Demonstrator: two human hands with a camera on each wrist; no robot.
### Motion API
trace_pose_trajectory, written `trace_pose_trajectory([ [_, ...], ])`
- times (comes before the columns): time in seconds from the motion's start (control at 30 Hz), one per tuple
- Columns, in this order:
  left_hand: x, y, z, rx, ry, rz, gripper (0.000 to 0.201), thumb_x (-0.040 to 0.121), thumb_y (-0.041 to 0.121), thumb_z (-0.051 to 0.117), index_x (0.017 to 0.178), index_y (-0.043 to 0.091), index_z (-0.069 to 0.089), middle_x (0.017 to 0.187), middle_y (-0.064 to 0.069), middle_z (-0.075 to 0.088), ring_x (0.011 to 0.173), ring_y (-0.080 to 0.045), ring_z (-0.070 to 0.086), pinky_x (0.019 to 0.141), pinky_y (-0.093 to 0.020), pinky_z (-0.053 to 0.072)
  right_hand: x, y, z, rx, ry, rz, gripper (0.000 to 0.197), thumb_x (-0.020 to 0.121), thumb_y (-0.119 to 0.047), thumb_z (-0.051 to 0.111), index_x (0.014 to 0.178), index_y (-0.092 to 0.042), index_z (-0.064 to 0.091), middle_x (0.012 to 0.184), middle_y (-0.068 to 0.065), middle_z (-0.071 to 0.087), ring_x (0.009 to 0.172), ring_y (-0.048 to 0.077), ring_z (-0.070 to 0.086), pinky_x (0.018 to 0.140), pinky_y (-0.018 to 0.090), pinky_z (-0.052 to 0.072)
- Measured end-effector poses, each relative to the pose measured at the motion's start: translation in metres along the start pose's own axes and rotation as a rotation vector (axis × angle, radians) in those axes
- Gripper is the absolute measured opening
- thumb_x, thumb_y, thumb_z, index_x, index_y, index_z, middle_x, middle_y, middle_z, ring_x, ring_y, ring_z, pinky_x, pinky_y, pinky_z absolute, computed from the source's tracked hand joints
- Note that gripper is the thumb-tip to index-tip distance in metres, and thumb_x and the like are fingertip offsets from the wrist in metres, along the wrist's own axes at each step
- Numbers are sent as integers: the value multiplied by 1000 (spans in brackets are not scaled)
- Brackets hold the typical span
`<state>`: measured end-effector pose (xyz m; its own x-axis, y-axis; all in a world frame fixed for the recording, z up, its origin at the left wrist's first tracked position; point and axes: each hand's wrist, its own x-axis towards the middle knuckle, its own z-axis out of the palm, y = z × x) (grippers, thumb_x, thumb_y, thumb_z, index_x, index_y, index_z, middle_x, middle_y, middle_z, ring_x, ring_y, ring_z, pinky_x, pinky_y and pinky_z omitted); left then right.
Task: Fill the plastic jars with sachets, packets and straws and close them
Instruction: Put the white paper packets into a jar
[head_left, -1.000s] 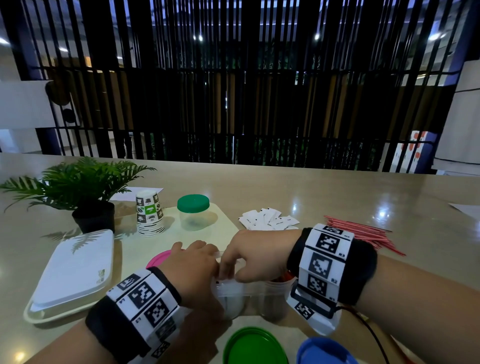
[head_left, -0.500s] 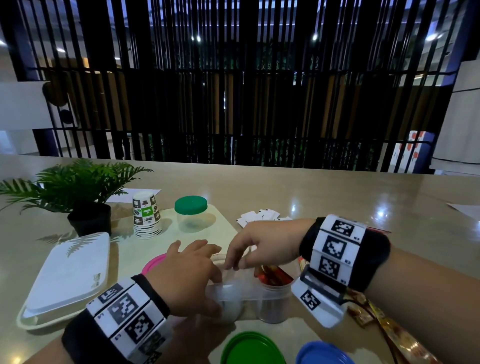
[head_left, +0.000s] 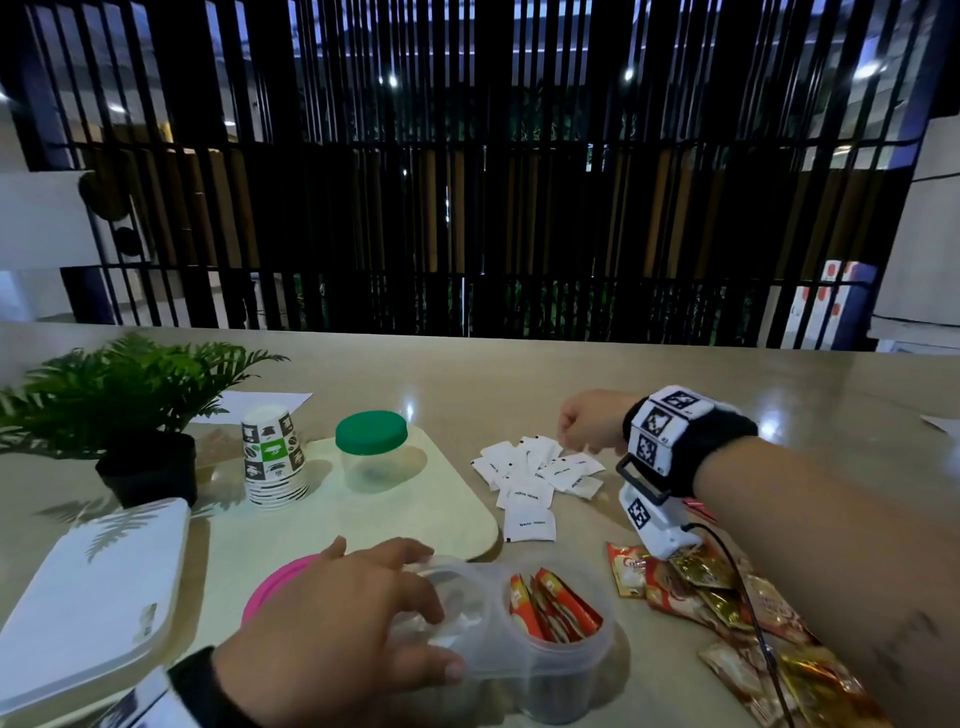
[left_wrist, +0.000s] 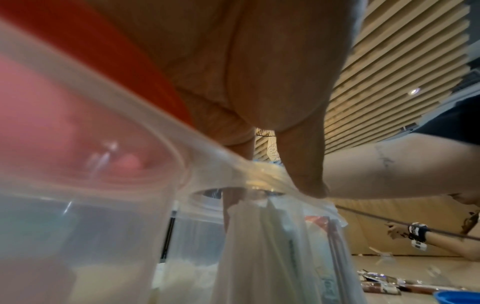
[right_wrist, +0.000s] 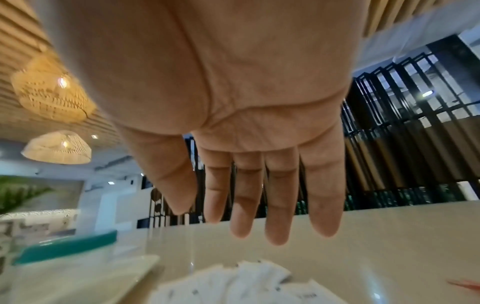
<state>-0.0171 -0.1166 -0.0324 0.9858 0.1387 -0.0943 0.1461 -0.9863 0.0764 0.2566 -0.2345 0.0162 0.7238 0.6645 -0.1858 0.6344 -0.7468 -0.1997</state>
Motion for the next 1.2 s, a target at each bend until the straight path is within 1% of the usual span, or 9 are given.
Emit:
trace_pose_trajectory([
  [0.17, 6, -6, 1, 34, -77, 22, 94, 32, 92, -1, 108, 61, 46, 152, 32, 13, 139, 7, 25, 120, -38, 1, 54, 20, 24, -193, -90, 136, 35, 97, -31, 52, 69, -11, 47, 65, 1, 42, 56, 16, 40, 49, 23, 29],
  [0.37, 10, -11, 1, 109, -188, 30, 47, 71, 83, 16, 105, 59, 37, 146, 30, 26, 135, 6, 36, 117, -58, 15, 92, 39, 47, -203, 4, 113, 52, 88, -38, 62, 131, -11, 53, 132, 12, 54, 121, 31, 52, 95, 35, 42],
  [0.43, 16, -11, -1, 173, -165, 52, 61, 69, 71, 18, 122, 52, 43, 145, 30, 22, 138, 4, 30, 117, -59, 14, 96, 37, 52, -216, -25, 120, 58, 89, -39, 61, 139, -12, 45, 141, 11, 48, 129, 30, 45, 103, 36, 36],
  [0.57, 19, -13, 5, 106, -150, 116, 38, 99, 51, 37, 136, 50, 39, 156, 27, -6, 146, 2, 5, 120, -40, -3, 119, 42, 60, -286, -201, 137, 72, 67, -60, 55, 126, -20, 58, 121, 4, 65, 111, 24, 62, 89, 31, 48],
  [0.7, 7, -12, -2, 89, -302, -51, 39, 74, 67, 32, 111, 57, 41, 142, 24, 25, 121, 7, 51, 100, -63, 42, 115, 47, 50, -351, -219, 147, 76, 60, -62, 61, 125, -22, 59, 120, 0, 66, 103, 23, 64, 86, 33, 49],
  [0.77, 12, -10, -2, 87, -273, -52, 20, 74, 70, 27, 92, 65, 33, 142, 31, 16, 128, 7, 41, 112, -60, 26, 96, 39, 39, -369, -239, 147, 70, 72, -53, 70, 131, -20, 54, 131, -1, 58, 117, 24, 57, 92, 32, 45],
  [0.87, 15, -14, 5, 97, -227, 18, 32, 55, 75, 8, 80, 69, 27, 154, 30, -2, 144, 0, 18, 119, -39, -4, 100, 45, 39, -384, -227, 162, 72, 64, -53, 78, 126, -25, 56, 126, -4, 60, 111, 22, 59, 91, 30, 47],
  [1.0, 16, -15, 5, 95, -219, 65, 90, 44, 94, -2, 115, 62, 43, 155, 28, -3, 144, 0, 18, 119, -38, -3, 163, 87, 66, -329, -211, 170, 72, 23, -68, 73, 86, -33, 68, 77, -10, 73, 73, 18, 71, 77, 39, 58],
  [1.2, 14, -11, 0, 110, -219, 83, 110, 37, 79, -6, 129, 52, 47, 155, 27, 3, 142, 4, 21, 119, -37, -2, 160, 85, 70, -312, -190, 193, 68, 22, -66, 70, 84, -38, 66, 74, -11, 71, 69, 17, 70, 73, 35, 57],
])
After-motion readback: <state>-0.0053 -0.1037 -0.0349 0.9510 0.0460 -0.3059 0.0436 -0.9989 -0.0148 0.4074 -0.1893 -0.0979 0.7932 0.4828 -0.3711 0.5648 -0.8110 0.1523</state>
